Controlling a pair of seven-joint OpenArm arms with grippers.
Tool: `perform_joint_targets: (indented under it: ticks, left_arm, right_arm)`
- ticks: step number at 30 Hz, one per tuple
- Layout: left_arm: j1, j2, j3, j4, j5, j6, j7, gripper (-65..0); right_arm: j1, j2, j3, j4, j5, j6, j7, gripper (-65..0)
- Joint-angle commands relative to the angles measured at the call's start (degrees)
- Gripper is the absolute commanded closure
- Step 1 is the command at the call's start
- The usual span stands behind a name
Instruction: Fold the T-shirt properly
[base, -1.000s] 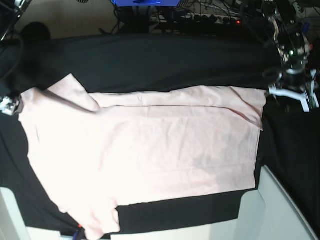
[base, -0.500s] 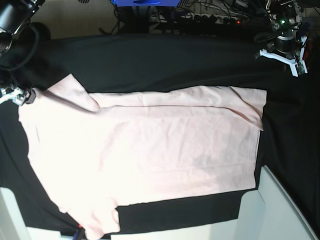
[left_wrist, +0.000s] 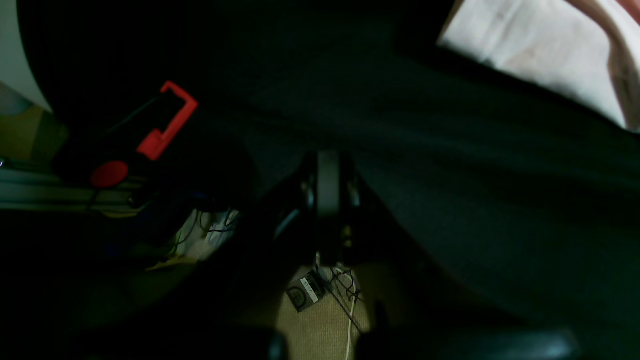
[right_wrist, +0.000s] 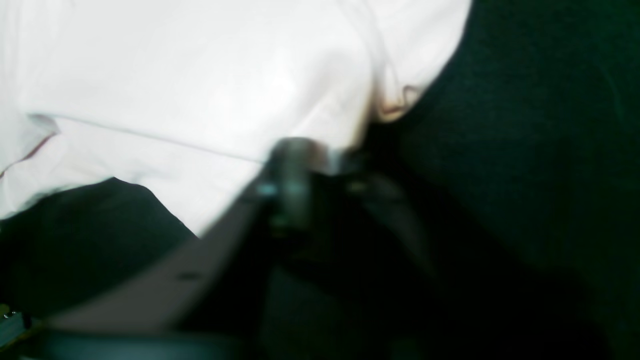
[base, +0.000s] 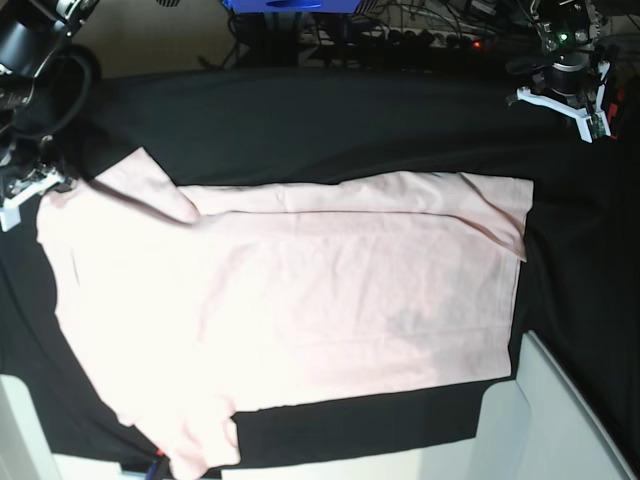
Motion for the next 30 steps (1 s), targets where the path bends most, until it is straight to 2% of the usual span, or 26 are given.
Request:
perform_joint_targets:
  ticks: [1, 7, 13, 17, 19, 23, 25, 28, 30]
  left_arm:
    - [0.45, -0.51, -0.46, 1.08, 0.06, 0.4, -1.24, 0.0]
    - [0.53, -0.51, -0.46, 0.99, 0.06, 0.4, -1.24, 0.0]
    - [0.36, -0.42, -0.46, 1.08, 0.06, 0.49, -1.24, 0.0]
    - [0.27, -0.42, -0.1, 1.08, 0.06, 0.49, -1.24, 0.0]
    - [0.27, -0.42, -0.02, 1.08, 0.06, 0.49, -1.24, 0.0]
    - [0.18, 0.72, -0.54, 1.08, 0.06, 0.49, -1.24, 0.0]
    - [0.18, 0.81, -0.54, 1.08, 0.06, 0.49, -1.24, 0.0]
    - [0.18, 1.42, -0.54, 1.08, 0.06, 0.49, -1.24, 0.0]
    - [0.18, 1.51, -0.46, 1.08, 0.06, 0.49, -1.24, 0.0]
  right_arm:
    - [0.78, 1.08, 0.09, 0.71, 1.05, 0.39, 0.55, -1.6]
    - [0.78, 1.08, 0.09, 1.67, 1.05, 0.39, -1.56, -0.7]
    - [0.34, 0.46, 0.18, 14.33, 1.05, 0.39, -10.7, -0.7]
    - [2.98, -0.41, 0.18, 18.11, 1.05, 0.04, -15.54, -0.7]
    - [4.65, -0.5, 0.09, 17.32, 0.97, -0.14, -16.24, -0.7]
    - [8.34, -0.68, -0.09, 16.0, 1.05, -4.36, -16.77, -0.7]
    - [9.83, -0.68, -3.6, 16.0, 1.05, -5.41, -16.68, -0.7]
    - [11.86, -0.77, -7.47, 16.0, 1.05, -5.41, -16.59, -0.7]
    - [13.35, -2.17, -9.32, 15.65, 1.05, -5.41, -16.42, -0.7]
